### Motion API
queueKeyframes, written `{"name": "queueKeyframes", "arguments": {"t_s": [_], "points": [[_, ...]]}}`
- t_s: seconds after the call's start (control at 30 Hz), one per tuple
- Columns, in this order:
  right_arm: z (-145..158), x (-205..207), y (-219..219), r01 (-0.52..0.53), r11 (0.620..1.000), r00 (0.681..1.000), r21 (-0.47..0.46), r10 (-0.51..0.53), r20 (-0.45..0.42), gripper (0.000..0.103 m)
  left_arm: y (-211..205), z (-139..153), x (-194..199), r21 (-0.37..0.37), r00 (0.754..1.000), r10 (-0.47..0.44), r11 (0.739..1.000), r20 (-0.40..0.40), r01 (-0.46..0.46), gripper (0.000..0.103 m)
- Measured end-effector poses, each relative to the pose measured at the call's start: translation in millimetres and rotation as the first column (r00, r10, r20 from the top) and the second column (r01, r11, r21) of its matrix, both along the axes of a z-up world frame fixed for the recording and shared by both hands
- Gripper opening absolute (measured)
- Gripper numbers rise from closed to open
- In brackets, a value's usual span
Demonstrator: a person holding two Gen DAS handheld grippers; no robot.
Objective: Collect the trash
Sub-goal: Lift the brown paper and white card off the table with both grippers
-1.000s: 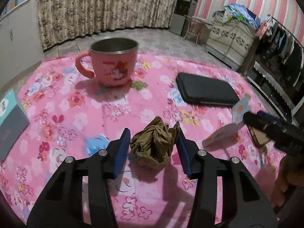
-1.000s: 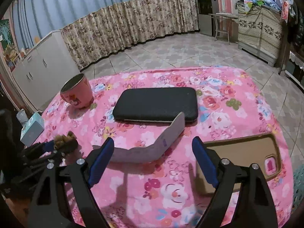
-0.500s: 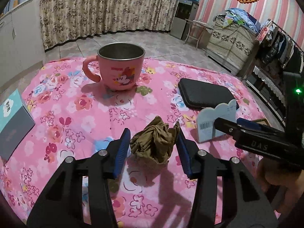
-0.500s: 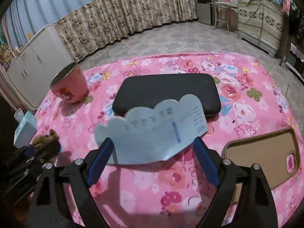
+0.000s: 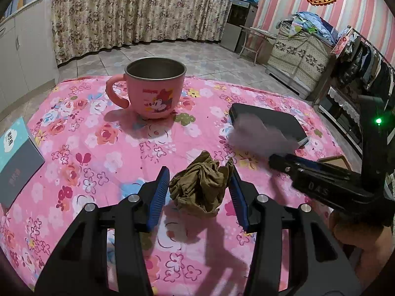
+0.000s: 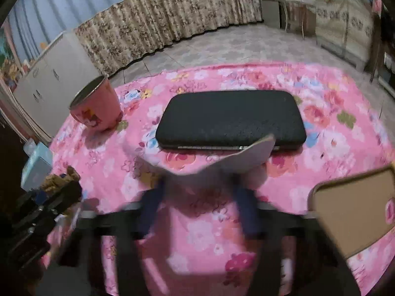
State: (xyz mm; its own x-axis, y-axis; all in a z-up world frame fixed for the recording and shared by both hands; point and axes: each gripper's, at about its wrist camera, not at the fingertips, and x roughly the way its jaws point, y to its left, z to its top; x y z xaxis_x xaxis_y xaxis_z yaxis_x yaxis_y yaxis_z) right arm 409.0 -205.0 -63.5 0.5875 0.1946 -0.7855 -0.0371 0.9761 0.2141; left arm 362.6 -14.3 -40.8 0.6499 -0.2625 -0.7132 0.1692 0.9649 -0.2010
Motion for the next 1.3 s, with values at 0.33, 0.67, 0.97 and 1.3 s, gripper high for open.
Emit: {"name": "queueKeyframes", "arguments": {"t_s": [0.33, 0.67, 0.97, 1.3], "points": [[46.7, -24.8, -4.8, -0.052, 0.974, 0.983, -0.219, 0.089, 0.163, 0.087, 1.7, 1.6, 2.5, -0.011, 1.000, 0.017, 1.000, -0.003, -0.017, 0.047], [15.3, 8.8, -34.0, -0.120, 0.993, 0.979, 0.012, 0.117, 0.168, 0.093, 8.4, -0.4, 3.7, -0.030, 1.000, 0.023, 0.999, -0.006, -0.023, 0.047], [11.0, 17.4, -6.1, -0.141, 0.986, 0.978, -0.090, 0.153, 0.139, 0.095, 17.3, -5.0, 13.2, -0.040, 0.998, 0.053, 0.998, -0.019, -0.053, 0.047], [11.6, -3.0, 6.9, -0.273, 0.947, 0.953, -0.168, 0.291, 0.090, 0.016, 17.8, -0.7, 10.0, -0.034, 0.999, 0.042, 0.999, 0.001, -0.042, 0.047]]}}
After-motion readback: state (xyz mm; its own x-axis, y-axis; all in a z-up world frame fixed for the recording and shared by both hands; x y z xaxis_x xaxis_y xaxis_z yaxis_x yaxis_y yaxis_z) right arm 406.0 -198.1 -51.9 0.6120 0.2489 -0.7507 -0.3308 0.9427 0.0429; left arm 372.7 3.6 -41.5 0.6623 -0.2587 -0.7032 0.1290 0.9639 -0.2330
